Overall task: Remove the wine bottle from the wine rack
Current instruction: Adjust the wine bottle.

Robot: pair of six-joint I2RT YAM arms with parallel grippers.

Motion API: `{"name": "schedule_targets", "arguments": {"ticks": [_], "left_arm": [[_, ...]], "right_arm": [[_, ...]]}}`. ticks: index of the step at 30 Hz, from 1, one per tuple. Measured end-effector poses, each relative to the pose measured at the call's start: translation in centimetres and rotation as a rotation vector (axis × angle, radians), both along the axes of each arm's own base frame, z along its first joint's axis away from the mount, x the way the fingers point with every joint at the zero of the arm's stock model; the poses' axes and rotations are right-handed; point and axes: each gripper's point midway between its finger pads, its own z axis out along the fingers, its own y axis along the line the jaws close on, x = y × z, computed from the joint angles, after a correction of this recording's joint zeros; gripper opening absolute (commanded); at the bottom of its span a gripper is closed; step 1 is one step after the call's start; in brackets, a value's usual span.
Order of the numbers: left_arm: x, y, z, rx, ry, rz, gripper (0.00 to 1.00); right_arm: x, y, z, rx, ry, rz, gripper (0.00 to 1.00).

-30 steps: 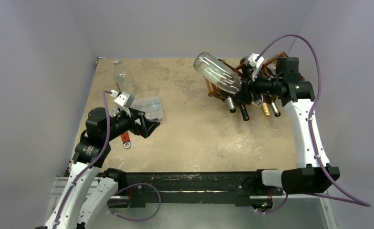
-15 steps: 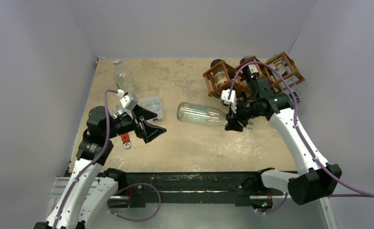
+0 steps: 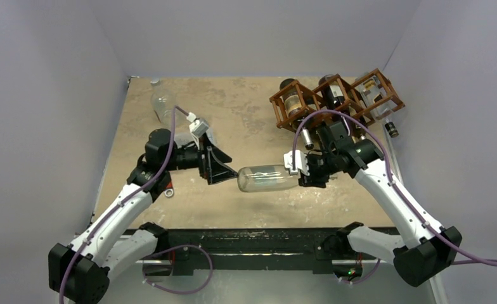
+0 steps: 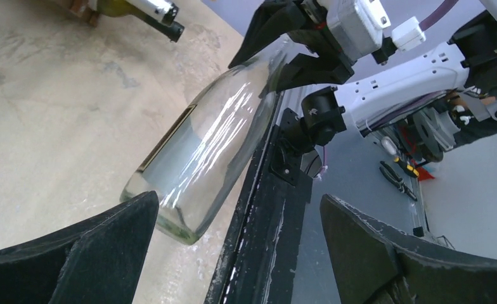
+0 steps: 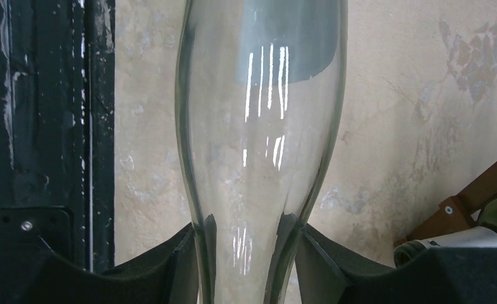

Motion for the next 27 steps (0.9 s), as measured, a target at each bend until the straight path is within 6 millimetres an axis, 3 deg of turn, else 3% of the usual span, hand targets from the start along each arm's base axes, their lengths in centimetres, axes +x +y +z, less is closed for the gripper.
{"name": "schedule_targets", "arguments": {"ticks": [5,15,20,27], "left_arm": [[-1.0,-2.5,-0.8,0.021,-0.029,-0.078,1.00],[0.4,-9.1,-3.8,0.062,0.007,-0.258,1.00],[-0.4,-12.8,-4.4,0.042,0.017,-0.376,1.00],[-2.0,-15.7,-6.4,0.035,0.047,-0.444,1.00]], "right_arm": [[-0.5,-0.8,-0.6,-0.055,-0.086,0.092,0.00],[-0.9,-1.3,-1.1,-0.126,-0.242,0.338,0.00],[-0.7,-1.0,-0.8,-0.135,-0.292,0.396,0.00],[0.1,-0.8,-0.5,-0.151,-0.343,0.417,0.00]]}}
